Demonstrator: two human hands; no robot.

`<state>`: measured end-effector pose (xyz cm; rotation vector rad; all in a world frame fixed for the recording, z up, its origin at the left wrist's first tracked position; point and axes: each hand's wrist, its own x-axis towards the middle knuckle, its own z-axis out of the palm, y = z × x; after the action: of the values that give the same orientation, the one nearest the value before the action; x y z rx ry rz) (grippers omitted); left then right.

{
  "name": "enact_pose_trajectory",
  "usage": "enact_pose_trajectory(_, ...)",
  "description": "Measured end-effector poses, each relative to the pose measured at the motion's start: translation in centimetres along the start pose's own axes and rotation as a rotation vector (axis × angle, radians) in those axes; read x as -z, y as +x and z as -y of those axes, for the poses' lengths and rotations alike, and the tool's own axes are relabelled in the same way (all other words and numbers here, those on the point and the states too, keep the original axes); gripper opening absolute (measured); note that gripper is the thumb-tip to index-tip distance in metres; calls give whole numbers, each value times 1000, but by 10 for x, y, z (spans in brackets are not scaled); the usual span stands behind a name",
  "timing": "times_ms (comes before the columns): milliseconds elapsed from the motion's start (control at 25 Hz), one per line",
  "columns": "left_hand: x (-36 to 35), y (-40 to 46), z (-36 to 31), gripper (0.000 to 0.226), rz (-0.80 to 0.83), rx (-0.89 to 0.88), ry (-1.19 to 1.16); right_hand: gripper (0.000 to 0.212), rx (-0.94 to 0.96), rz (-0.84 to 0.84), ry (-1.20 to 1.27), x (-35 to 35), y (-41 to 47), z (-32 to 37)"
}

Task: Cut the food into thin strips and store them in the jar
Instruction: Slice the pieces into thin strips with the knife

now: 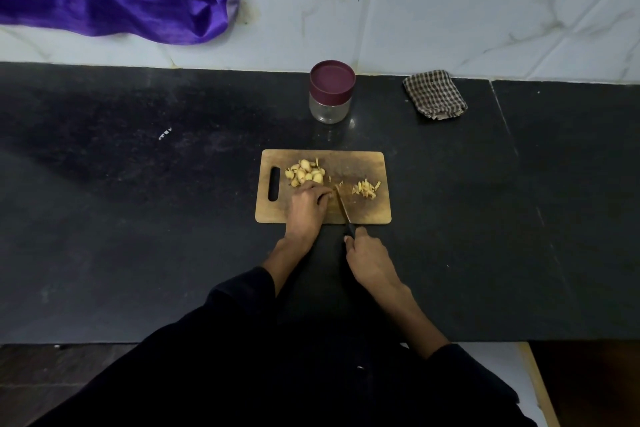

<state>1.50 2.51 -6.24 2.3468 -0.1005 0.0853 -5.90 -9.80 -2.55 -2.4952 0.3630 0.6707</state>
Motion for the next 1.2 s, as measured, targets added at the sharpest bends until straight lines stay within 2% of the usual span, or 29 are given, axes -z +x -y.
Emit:
enact_pose_trajectory(200, 0, -1, 1, 19, -4, 9, -21, 33, -40, -65, 62, 6, 1, -5)
enact_pose_trajectory(640, 5, 0, 4, 14, -40, 105, -86, 32, 48, 46, 71, -6, 2, 5)
enact_pose_trajectory(920, 4, -1, 4, 11, -54, 92, -93, 34, -42, -66, 85, 9, 6, -3)
enact_pose_trajectory(1200, 4, -1, 4, 12, -54, 75, -78, 31, 11, 15, 120, 1, 14, 26)
